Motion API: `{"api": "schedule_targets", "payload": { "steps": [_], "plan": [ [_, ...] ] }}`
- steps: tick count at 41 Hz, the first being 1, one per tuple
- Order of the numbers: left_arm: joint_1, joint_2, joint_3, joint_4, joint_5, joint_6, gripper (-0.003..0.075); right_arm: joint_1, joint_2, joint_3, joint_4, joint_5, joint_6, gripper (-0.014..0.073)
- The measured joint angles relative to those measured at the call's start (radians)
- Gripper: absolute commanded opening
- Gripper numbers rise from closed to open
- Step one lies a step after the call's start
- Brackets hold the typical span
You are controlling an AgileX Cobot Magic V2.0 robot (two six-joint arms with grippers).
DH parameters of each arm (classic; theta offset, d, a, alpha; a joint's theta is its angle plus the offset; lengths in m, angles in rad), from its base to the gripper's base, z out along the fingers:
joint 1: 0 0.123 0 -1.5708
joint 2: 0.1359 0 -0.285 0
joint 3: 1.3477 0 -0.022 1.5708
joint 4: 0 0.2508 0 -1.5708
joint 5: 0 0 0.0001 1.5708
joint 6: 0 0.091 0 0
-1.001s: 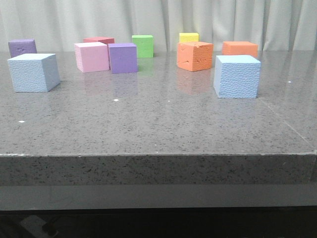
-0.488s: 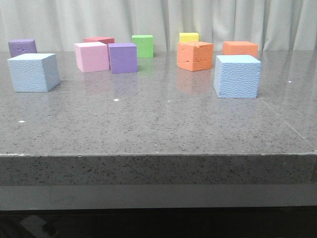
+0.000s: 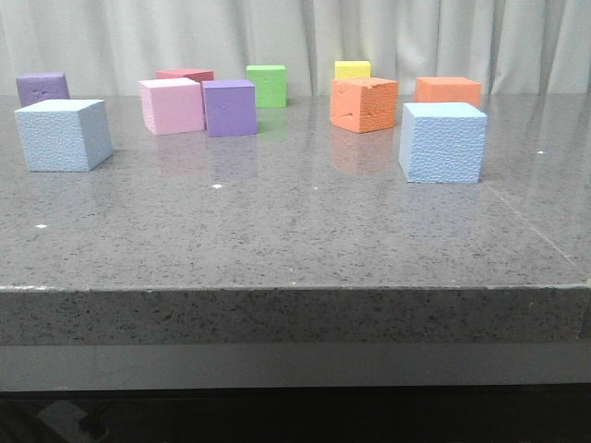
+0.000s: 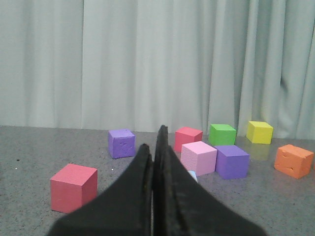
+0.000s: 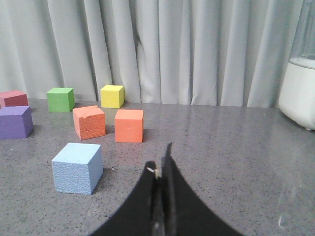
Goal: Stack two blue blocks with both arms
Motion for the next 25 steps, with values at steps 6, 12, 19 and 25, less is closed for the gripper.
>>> {"api": "schedule_targets", "payload": {
  "steps": [6, 12, 19, 25],
  "plan": [
    [0.0, 0.13, -0.138, 0.0, 0.13, 0.0, -0.002, 0.0, 0.154, -0.147, 0.0, 0.15, 0.0, -0.0067],
    [0.0, 0.218, -0.15, 0.0, 0.134, 0.0, -0.002, 0.0, 0.286, -0.193, 0.0, 0.203, 0.0, -0.0067],
    [0.0, 0.265, -0.133, 0.0, 0.138, 0.0, -0.002, 0.0, 0.357, -0.193, 0.0, 0.212, 0.0, -0.0067],
    [0.0, 0.277, -0.108, 0.0, 0.142, 0.0, -0.002, 0.0, 0.374, -0.193, 0.002, 0.21, 0.0, -0.0067]
  ]
}}
